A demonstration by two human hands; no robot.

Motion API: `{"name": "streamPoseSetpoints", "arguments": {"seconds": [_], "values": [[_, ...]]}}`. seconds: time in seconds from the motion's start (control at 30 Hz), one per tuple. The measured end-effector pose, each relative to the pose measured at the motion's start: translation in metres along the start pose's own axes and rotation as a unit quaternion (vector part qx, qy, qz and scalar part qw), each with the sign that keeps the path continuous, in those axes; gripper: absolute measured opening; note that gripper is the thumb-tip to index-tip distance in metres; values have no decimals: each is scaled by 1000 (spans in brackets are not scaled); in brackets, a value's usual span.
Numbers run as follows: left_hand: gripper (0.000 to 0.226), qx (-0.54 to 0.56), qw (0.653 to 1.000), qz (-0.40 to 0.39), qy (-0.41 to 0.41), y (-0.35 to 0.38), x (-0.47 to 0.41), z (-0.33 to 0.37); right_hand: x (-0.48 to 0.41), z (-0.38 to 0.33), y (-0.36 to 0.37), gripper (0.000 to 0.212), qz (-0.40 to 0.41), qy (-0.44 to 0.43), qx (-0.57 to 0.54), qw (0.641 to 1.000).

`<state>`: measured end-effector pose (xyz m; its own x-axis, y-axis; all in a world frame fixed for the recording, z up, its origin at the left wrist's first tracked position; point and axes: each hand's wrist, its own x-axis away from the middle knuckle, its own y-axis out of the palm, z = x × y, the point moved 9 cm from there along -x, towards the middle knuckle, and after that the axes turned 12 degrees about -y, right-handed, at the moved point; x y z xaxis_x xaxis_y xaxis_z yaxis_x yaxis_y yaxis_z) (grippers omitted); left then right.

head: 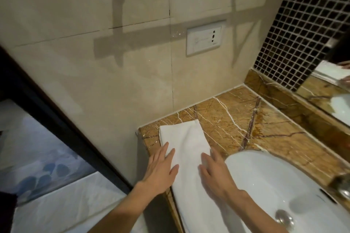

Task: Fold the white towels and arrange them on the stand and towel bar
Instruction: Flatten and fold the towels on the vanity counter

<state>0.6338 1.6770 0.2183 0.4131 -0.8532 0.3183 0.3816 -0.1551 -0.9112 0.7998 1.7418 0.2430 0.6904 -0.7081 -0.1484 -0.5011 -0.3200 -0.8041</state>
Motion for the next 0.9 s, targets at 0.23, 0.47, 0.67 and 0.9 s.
{"name": "streamPoseSetpoints", "arguments": {"seconds": [0.23, 0.47, 0.67, 0.9], "values": [[59, 124, 992, -34, 6, 22, 62, 14, 91, 10, -3, 10, -71, 122, -10, 990], [48, 353, 931, -36, -91, 32, 104, 18, 141, 33, -10, 45, -16, 273, -122, 954], [50, 422, 894, -64, -138, 50, 111, 13, 150, 45, -10, 28, -5, 315, -112, 942], [46, 490, 839, -88, -219, 72, 117, 2, 155, 43, -14, 31, -2, 292, -140, 946]]}}
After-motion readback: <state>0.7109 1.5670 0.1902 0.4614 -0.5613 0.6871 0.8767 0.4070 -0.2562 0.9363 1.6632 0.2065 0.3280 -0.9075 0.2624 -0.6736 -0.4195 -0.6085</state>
